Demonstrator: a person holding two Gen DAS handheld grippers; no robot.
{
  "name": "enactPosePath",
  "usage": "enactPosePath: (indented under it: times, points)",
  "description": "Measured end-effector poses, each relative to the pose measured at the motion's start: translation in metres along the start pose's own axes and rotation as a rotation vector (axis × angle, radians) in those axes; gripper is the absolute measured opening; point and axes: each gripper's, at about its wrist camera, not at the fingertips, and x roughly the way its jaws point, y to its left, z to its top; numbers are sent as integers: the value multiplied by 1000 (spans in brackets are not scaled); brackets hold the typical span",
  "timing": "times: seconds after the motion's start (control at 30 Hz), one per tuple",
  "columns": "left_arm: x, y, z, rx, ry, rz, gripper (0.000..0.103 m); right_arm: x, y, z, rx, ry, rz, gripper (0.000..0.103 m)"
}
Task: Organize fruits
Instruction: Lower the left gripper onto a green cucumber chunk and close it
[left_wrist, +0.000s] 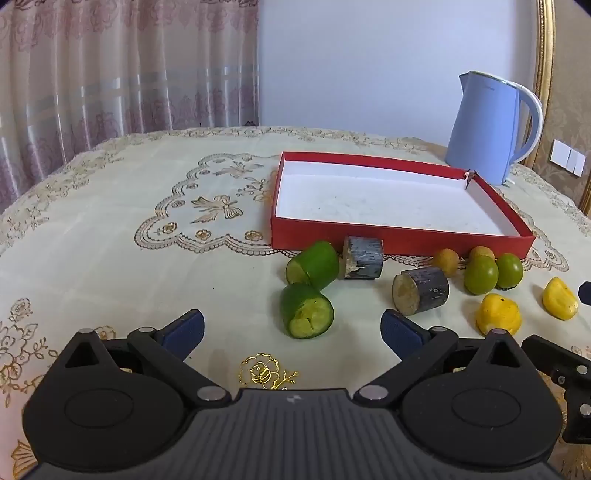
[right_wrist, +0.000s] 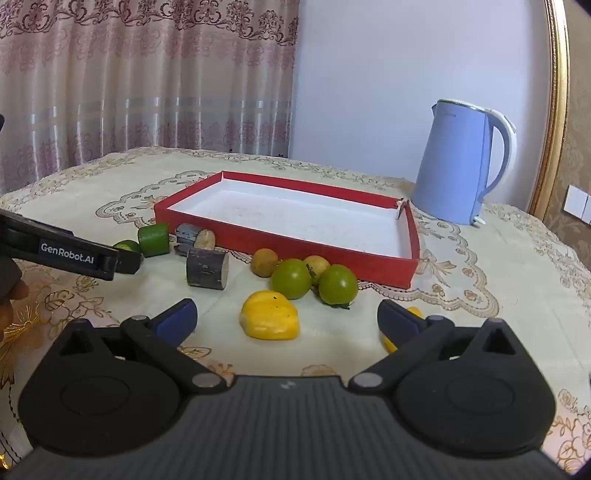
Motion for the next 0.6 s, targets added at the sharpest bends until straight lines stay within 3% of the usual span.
enactPosePath:
  times: [0.6]
  points:
    - [19,-23,9,61,4,99,102,-3,1,1,-5,-9,5,103]
